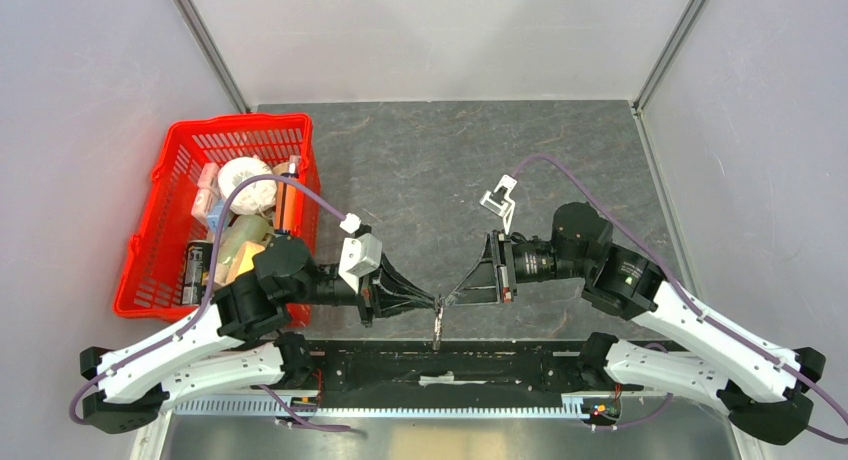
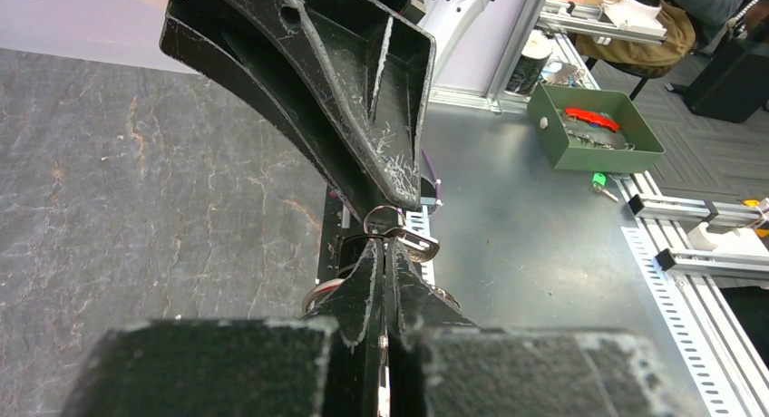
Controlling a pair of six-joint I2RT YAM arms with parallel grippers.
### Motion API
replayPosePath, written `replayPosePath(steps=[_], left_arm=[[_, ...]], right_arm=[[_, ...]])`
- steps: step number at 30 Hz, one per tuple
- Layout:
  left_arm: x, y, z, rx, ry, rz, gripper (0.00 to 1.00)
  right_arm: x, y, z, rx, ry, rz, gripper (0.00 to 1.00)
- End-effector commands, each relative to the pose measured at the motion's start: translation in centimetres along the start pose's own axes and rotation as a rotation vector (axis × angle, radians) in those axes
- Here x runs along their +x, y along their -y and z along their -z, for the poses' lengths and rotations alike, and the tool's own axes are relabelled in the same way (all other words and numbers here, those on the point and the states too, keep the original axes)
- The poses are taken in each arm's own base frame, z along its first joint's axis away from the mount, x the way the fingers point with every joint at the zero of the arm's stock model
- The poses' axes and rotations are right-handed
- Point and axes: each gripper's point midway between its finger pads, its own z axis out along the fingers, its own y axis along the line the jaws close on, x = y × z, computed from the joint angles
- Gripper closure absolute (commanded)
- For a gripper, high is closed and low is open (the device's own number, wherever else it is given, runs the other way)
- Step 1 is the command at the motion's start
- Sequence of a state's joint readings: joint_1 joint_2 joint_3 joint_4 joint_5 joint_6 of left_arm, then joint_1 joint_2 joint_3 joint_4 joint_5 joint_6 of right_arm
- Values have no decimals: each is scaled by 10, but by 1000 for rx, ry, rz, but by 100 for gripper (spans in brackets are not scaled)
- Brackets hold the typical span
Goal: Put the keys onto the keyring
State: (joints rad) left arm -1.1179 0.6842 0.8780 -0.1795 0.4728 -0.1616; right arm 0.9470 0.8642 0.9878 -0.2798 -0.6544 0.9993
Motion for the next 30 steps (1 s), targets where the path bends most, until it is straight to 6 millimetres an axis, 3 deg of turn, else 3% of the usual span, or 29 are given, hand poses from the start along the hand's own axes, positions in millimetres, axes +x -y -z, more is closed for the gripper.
replayPosePath(steps=[1, 6, 13, 30], left_arm=[[-24, -1, 2, -14, 68, -77, 98], [-23, 0, 1, -8, 65, -77, 98], [-22, 0, 0, -1, 62, -74, 98], [-12, -5, -8, -3, 22, -65, 98]], right_arm=[[1, -5, -2, -30, -14, -1, 71], [0, -4, -4, -27, -13, -7, 74], [-3, -3, -5, -15, -10, -9, 100], [-17, -25, 0, -51, 45, 6, 100]])
